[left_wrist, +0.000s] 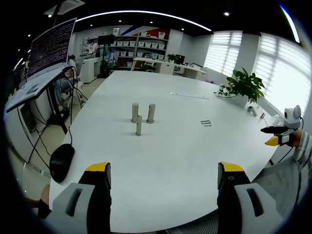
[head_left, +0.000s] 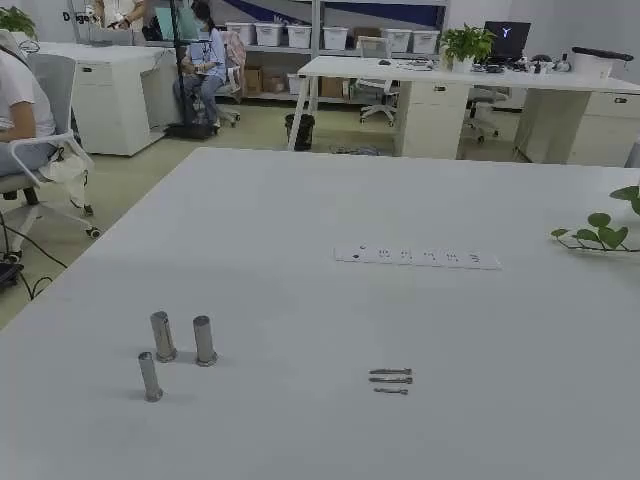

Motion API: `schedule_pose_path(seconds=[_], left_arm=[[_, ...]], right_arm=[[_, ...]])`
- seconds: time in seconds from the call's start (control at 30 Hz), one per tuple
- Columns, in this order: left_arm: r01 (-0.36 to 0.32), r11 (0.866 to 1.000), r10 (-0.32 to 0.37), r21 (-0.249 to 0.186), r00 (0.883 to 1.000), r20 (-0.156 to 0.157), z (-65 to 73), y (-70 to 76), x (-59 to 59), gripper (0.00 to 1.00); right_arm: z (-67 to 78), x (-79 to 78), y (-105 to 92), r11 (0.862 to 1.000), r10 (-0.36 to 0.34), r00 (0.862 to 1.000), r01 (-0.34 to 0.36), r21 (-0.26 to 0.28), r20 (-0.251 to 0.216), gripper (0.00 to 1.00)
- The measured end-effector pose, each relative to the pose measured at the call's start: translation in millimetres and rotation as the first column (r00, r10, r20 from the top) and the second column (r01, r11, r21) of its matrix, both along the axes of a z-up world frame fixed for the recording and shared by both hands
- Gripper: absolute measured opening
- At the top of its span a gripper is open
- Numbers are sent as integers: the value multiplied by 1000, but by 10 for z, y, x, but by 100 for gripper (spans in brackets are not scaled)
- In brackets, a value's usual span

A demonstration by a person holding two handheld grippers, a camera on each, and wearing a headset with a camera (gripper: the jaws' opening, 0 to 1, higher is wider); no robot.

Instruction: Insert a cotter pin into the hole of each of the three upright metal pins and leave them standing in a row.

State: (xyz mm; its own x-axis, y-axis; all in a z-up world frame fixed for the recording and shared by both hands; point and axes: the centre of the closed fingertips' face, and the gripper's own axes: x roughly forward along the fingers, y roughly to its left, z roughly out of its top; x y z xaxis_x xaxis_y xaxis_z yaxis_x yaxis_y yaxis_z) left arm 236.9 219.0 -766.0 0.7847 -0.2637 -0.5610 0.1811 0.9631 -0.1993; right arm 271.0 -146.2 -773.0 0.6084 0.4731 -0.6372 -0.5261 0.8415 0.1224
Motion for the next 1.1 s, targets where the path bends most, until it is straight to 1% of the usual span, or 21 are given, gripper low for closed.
schedule_pose_path(seconds=[0.27, 0.6, 0.8, 0.93, 1.1], left_arm=[[15, 1000, -15, 24, 1000, -9, -6, -4, -13, 89], [25, 999, -25, 30, 1000, -14, -8, -18, 10, 88], [24, 999, -23, 34, 999, -22, -23, -13, 0, 88], [21, 999, -20, 33, 999, -28, -36, -6, -11, 88], [18, 999, -17, 38, 1000, -24, -39, 3, -12, 87]], right_arm=[[-15, -36, 39, 1000, 13, 1000, -14, -5, -12, 95], [-12, -34, 45, 1000, 19, 1000, -19, -10, -13, 95], [-9, -32, 36, 1000, 15, 1000, -15, -7, -12, 95], [-27, -39, 29, 1000, 17, 1000, -17, -6, -19, 95], [-34, -34, 20, 1000, 11, 1000, -11, -1, -18, 95]])
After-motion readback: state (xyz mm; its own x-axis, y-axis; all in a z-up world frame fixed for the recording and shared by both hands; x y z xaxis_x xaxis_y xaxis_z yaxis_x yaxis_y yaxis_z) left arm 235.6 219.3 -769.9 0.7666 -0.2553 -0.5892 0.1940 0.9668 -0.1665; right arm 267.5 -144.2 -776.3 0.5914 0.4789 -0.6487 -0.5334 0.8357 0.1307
